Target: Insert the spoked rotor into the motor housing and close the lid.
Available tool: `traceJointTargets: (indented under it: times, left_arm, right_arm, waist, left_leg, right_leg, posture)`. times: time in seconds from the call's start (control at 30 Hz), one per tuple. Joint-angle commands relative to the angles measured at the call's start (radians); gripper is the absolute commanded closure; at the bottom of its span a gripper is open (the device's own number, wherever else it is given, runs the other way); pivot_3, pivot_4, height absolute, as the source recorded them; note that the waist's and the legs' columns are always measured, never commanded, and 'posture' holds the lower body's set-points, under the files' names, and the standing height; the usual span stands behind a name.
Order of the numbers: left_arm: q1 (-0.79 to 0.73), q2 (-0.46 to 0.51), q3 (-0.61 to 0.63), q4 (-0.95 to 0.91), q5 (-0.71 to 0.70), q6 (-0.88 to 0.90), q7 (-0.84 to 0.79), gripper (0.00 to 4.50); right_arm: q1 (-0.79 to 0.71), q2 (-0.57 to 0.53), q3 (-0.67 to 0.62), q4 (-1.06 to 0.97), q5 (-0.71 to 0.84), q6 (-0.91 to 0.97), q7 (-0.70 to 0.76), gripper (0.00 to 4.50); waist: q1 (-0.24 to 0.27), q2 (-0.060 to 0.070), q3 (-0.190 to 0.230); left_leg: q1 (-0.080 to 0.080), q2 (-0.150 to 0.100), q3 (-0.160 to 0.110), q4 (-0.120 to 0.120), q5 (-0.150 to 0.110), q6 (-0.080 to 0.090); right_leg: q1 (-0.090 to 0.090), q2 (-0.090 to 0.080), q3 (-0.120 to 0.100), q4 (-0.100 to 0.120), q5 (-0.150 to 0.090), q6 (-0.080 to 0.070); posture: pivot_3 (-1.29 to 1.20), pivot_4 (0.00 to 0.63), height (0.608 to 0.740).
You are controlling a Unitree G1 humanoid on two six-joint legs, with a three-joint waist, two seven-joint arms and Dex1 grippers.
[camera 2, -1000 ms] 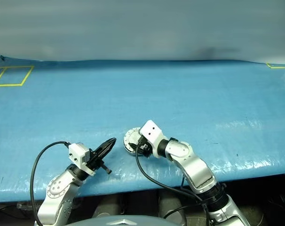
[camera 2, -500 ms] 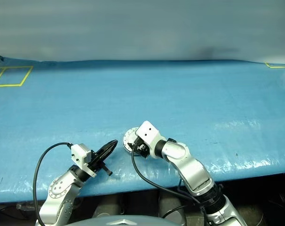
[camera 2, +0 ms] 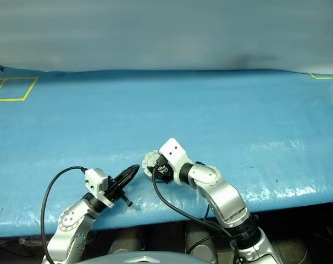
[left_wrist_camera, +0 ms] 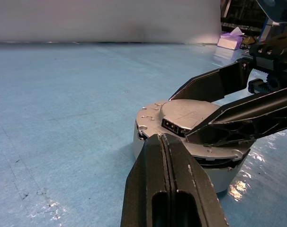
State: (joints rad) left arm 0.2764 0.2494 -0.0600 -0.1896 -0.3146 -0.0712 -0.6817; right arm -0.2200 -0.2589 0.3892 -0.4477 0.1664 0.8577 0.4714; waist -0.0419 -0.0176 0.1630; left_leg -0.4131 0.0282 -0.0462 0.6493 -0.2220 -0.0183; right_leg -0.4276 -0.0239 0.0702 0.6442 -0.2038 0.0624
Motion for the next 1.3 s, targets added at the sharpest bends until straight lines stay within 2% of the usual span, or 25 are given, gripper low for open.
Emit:
traceJointTargets:
  times: [0.03, 0.27, 0.83, 1.03, 1.3]
  left_arm:
    - [-0.004, 0.005, -0.010, 0.002, -0.006, -0.004, -0.008, 4.50]
    - [-0.007, 0.006, -0.014, 0.005, -0.003, -0.005, -0.004, 4.50]
    - [-0.009, 0.012, -0.012, -0.002, 0.005, -0.015, 0.008, 4.50]
    - [-0.006, 0.024, -0.010, -0.009, 0.019, -0.016, 0.012, 4.50]
    - [-0.002, 0.048, 0.006, -0.010, 0.030, -0.028, 0.010, 4.50]
  right_arm:
    - [-0.013, -0.012, 0.017, -0.054, -0.009, -0.010, -0.008, 1.36]
    - [0.013, -0.060, 0.063, -0.007, -0.045, -0.067, -0.006, 1.36]
    - [0.040, -0.002, 0.057, 0.043, -0.049, -0.002, -0.063, 1.36]
    - [0.038, -0.046, 0.103, 0.051, -0.073, -0.061, -0.034, 1.36]
    - [0.049, -0.035, 0.089, 0.078, -0.082, -0.108, -0.042, 1.36]
  waist:
    - [0.000, 0.000, 0.000]
    - [0.001, 0.000, 0.000]
    - [-0.001, 0.000, -0.001]
    - [-0.002, 0.000, -0.001]
    - [-0.003, -0.001, -0.002]
  left_leg:
    - [0.000, 0.000, 0.000, 0.000, 0.000, 0.000]
    - [0.000, 0.000, 0.000, 0.000, 0.000, 0.000]
    - [0.002, 0.000, 0.000, 0.000, 0.000, 0.000]
    - [0.002, 0.000, 0.000, 0.000, 0.000, 0.000]
    - [0.002, 0.000, 0.000, -0.001, 0.000, 0.000]
  right_leg:
    - [0.000, 0.000, 0.000, 0.000, 0.000, 0.000]
    - [0.000, 0.000, 0.000, -0.001, 0.000, 0.000]
    - [0.001, 0.000, 0.000, 0.000, 0.000, 0.000]
    - [0.001, 0.000, 0.000, 0.000, 0.000, 0.000]
    - [0.000, 0.000, 0.000, 0.000, 0.000, 0.000]
  posture:
    - [0.00, 0.150, 0.740]
    - [0.00, 0.150, 0.740]
    - [0.00, 0.150, 0.740]
    - [0.00, 0.150, 0.740]
    - [0.00, 0.150, 0.740]
